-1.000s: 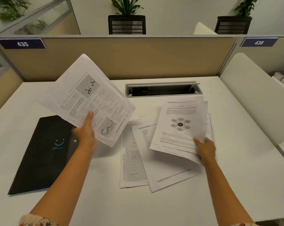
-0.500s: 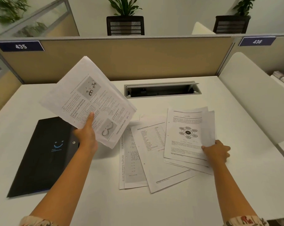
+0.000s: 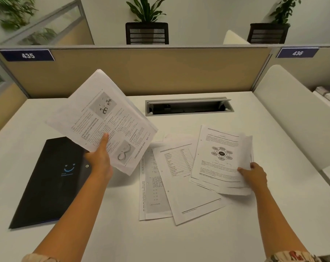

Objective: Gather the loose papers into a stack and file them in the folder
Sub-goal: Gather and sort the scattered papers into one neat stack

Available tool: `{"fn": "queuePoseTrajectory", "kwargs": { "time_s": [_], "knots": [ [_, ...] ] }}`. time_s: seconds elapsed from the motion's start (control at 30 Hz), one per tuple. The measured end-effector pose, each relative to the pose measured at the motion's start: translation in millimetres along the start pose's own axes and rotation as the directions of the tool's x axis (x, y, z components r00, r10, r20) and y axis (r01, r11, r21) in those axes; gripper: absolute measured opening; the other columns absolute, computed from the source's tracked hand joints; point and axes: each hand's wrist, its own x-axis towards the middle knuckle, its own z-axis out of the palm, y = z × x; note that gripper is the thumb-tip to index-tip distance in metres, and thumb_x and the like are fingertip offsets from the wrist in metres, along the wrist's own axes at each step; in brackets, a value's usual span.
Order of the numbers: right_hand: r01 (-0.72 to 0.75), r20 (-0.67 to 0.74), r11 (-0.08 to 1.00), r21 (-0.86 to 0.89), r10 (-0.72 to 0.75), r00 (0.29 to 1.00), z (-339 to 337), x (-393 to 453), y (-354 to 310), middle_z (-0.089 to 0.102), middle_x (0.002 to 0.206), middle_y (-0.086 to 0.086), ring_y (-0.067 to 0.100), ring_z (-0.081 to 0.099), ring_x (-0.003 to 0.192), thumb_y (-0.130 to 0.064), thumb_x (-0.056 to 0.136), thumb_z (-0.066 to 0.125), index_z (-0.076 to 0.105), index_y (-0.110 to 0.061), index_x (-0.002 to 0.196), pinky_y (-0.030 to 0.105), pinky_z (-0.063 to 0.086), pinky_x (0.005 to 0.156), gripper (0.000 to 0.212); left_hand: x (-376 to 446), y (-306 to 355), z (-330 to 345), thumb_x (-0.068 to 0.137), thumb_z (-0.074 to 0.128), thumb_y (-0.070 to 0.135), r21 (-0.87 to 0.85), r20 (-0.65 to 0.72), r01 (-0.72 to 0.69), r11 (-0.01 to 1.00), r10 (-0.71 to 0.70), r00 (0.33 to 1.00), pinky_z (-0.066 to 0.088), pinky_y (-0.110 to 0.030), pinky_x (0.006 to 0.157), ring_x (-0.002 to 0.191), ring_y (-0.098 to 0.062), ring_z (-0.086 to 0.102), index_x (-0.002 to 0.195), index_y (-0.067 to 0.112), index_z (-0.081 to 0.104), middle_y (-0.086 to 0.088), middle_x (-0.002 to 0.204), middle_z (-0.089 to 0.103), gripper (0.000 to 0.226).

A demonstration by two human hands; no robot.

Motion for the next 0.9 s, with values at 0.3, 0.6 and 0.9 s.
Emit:
{"fn": "queuePoseTrajectory", "kwargs": {
  "time_s": [0.3,0.6,0.9],
  "knots": [
    [0.175,-0.001,0.904,0.39,-0.189,0.982,-2.3,-30.8,-7.0,0.065,0.123,0.014,0.022,0.066,0.096,-0.022,0.089,0.072,0.054,-0.01,0.131,0.028,0.053,0.081,0.047,5.8,6.2,-8.3,0.072,0.086,0.034,-0.007,-0.023,0.033,0.999,-0.033,0.999,0.061,-0.031,0.06,0.087,-0.007,0.075,0.111,0.04,0.064,0.019,0.095,0.077,0.045],
    [0.204,0.317,0.934,0.293,-0.296,0.901,29.0,-58.5,-32.0,0.076,0.098,0.007,0.009,0.07,0.08,-0.025,0.09,0.071,0.073,-0.007,0.105,0.013,0.052,0.06,0.024,-2.4,5.1,-6.9,0.075,0.085,0.035,0.018,-0.013,0.049,0.999,-0.049,0.999,0.062,-0.033,0.062,0.088,-0.008,0.075,0.108,0.041,0.063,0.014,0.098,0.077,0.04],
    [0.274,0.281,0.952,-0.135,-0.228,0.932,52.3,-66.9,-39.2,0.065,0.111,0.013,0.033,0.062,0.098,-0.025,0.087,0.073,0.065,-0.007,0.125,0.038,0.052,0.082,0.043,-10.8,6.5,-4.5,0.082,0.08,0.029,0.006,-0.041,0.053,0.999,-0.052,0.998,0.063,-0.039,0.076,0.093,-0.011,0.074,0.105,0.041,0.061,0.009,0.112,0.073,0.032]
  ]
}}
